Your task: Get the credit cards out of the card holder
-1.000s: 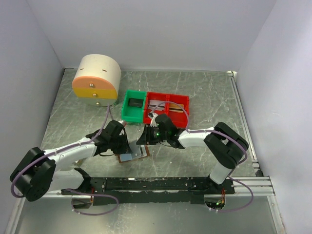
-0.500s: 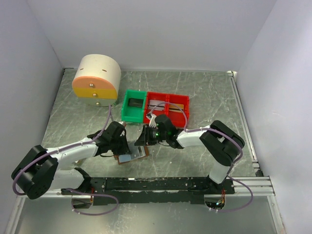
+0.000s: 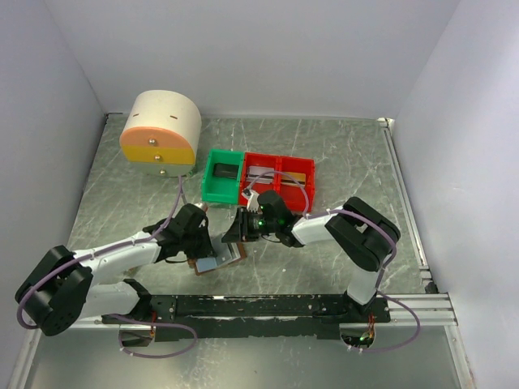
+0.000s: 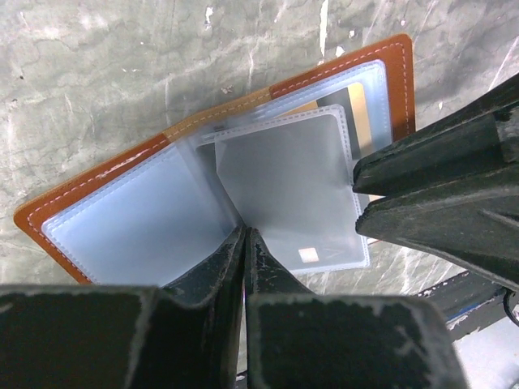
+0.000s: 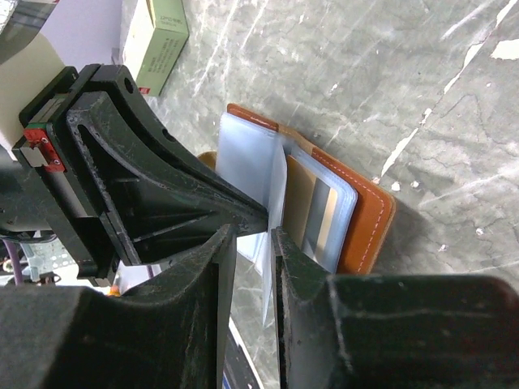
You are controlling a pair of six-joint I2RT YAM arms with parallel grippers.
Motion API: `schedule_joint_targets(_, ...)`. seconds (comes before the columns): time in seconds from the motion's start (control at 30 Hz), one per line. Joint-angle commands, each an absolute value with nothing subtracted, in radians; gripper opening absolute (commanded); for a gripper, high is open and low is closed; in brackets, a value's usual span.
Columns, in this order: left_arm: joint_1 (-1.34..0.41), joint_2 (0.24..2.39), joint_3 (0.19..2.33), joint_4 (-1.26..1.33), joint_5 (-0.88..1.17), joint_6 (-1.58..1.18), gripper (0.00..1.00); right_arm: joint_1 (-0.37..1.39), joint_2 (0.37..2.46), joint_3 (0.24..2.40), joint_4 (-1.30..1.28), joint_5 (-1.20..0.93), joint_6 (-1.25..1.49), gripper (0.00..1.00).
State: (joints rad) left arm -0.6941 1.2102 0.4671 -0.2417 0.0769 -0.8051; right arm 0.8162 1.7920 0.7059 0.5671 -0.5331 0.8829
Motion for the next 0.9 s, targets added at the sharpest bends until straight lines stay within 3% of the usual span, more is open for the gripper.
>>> schedule_joint_targets(0.0, -0.702, 1.193, 0.457, -0.250, 0.023, -0.816, 0.15, 0.823, 1.796, 0.700, 0.592, -0.575, 0.894, 0.25)
schedule_joint_targets(0.43, -0.703, 1.167, 0.496, -0.332, -0.011, -0.778, 0.20, 0.821, 1.777, 0.734, 0.374, -0.430, 0.831, 0.25)
schedule_joint_targets(0.87, -0.703, 1.210, 0.459, -0.296, -0.001, -0.780, 0.19, 0.825, 1.791, 0.735, 0.419, -0.483, 0.830, 0.25)
